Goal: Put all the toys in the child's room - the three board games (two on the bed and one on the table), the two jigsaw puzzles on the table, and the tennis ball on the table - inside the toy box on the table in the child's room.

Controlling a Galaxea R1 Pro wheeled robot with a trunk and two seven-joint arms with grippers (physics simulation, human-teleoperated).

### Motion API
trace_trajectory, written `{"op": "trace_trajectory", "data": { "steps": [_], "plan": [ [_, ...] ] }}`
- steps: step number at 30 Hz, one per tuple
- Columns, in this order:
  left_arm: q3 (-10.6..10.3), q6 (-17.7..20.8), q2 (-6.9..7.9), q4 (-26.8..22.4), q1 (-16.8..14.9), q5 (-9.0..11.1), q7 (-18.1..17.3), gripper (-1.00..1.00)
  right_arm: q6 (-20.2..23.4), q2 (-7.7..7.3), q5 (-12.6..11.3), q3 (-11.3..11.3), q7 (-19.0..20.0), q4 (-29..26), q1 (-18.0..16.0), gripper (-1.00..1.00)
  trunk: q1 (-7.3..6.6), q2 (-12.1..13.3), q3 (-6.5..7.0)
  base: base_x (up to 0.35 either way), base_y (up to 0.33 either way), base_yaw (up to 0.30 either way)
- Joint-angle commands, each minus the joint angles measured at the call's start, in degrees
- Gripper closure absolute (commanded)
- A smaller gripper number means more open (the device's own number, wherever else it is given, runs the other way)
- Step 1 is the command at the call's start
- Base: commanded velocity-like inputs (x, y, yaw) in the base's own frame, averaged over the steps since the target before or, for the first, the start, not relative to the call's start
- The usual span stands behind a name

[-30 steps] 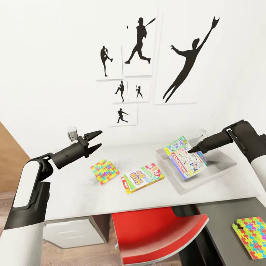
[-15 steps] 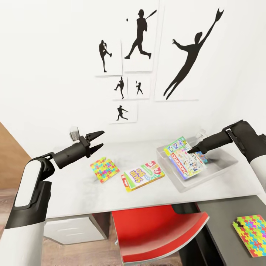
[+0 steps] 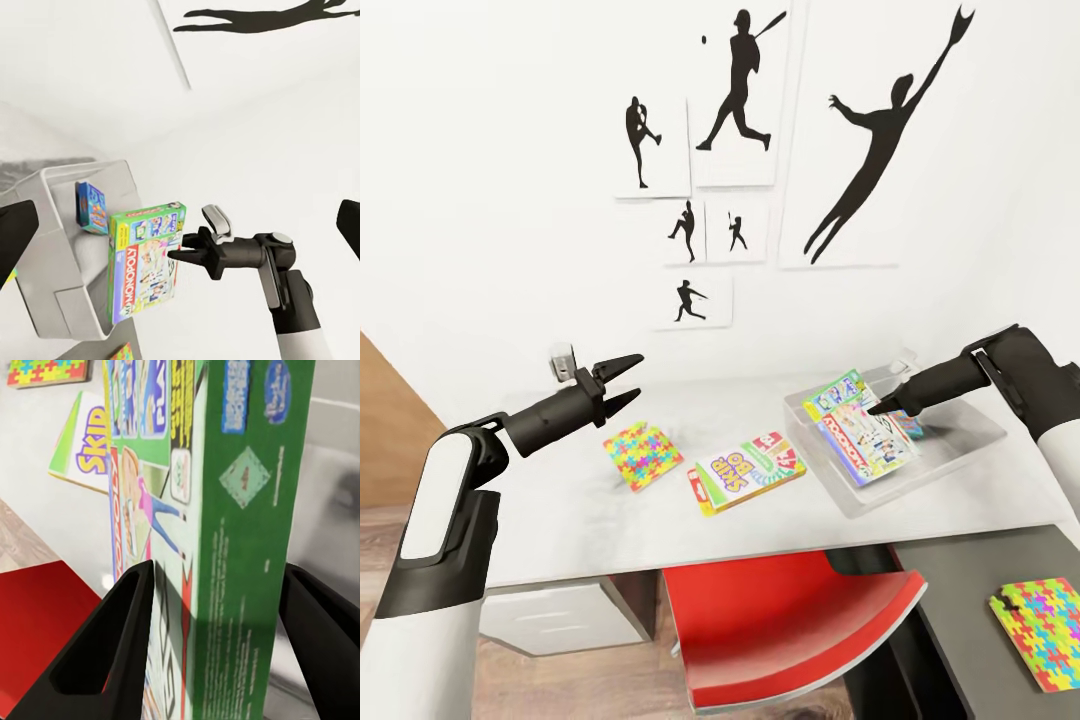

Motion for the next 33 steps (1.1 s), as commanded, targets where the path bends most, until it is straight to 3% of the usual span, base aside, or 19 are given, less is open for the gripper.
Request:
{"op": "trace_trajectory", "data": {
  "steps": [1,18,25,33],
  "plan": [
    [0.05,0.21,0.00,-0.04,-0.06,0.60,0.59,-1.00,0.58,-0.03,0.21,0.11,0.30,-0.07,-0.07,1.00,0.03,-0.12,-0.13,0.000,0.000,0.000],
    [-0.01,0.22,-0.01,-0.04,-1.51,0.59,0.88,-1.00,0.47,-0.26,0.28,-0.07,0.22,0.09,-1.14,1.00,0.03,-0.12,-0.22,0.000,0.000,0.000],
    [-1.34,0.22,-0.17,-0.04,-4.41,0.73,4.66,-1.00,0.46,-0.35,0.29,-0.15,0.22,0.26,-1.61,1.00,0.03,-0.12,-0.38,0.000,0.000,0.000],
    [-2.40,0.19,-0.32,-0.04,-6.33,5.09,10.92,-1.00,0.46,-0.35,0.26,-0.18,0.20,0.29,-1.71,1.00,0.03,-0.12,-0.96,0.000,0.000,0.000]
  ]
}}
